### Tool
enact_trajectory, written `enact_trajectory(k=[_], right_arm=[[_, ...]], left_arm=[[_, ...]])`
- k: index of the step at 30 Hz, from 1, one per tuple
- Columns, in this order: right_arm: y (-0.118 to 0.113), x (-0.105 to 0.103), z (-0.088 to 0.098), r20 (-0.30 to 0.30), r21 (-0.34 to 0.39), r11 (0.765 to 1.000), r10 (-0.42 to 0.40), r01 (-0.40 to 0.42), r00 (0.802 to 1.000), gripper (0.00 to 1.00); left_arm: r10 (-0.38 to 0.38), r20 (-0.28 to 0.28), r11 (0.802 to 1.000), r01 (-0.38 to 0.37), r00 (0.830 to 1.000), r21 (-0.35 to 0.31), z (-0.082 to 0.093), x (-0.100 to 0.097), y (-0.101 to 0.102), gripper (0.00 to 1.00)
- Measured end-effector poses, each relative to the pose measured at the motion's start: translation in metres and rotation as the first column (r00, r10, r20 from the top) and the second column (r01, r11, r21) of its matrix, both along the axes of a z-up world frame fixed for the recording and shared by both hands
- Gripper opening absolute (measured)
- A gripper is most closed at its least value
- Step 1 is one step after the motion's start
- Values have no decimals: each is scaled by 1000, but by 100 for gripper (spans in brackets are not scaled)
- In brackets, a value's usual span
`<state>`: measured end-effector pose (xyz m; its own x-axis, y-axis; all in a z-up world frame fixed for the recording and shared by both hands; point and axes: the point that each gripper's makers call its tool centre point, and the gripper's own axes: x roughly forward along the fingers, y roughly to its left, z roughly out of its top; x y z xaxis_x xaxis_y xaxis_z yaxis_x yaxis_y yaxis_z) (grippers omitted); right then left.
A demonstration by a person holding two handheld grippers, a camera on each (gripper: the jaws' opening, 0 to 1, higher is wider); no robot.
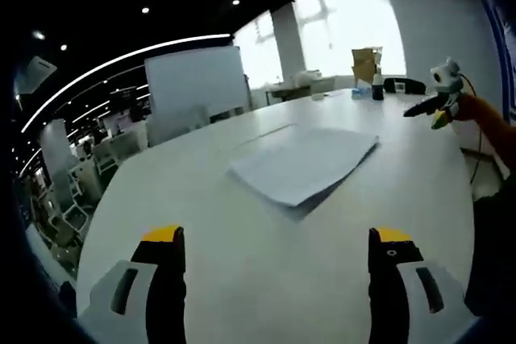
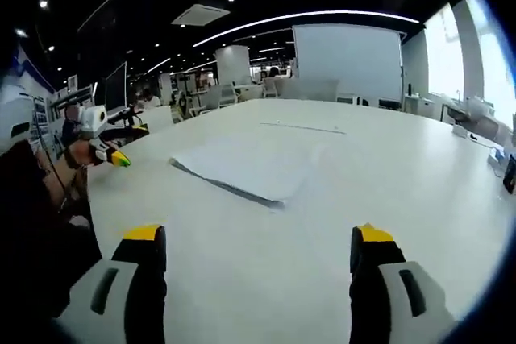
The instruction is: Organize the stack of printing papers by aligning and flattening the scattered papers on the table
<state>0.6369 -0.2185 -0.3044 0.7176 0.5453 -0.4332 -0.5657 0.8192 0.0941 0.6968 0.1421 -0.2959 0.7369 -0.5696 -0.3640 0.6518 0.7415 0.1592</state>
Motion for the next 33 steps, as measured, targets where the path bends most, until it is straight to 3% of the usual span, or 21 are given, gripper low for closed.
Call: enact_trajectory(k=[11, 33], right_arm=[[1, -7, 7, 2, 1, 1000, 14, -14, 1000, 90], [-3, -5, 12, 2, -17, 1000, 10, -10, 1000, 90]], left_arm=[[0, -14, 1000, 0, 1000, 2, -2, -13, 6, 97], [-13, 9, 1000, 13, 1000, 3, 12, -19, 4, 97]])
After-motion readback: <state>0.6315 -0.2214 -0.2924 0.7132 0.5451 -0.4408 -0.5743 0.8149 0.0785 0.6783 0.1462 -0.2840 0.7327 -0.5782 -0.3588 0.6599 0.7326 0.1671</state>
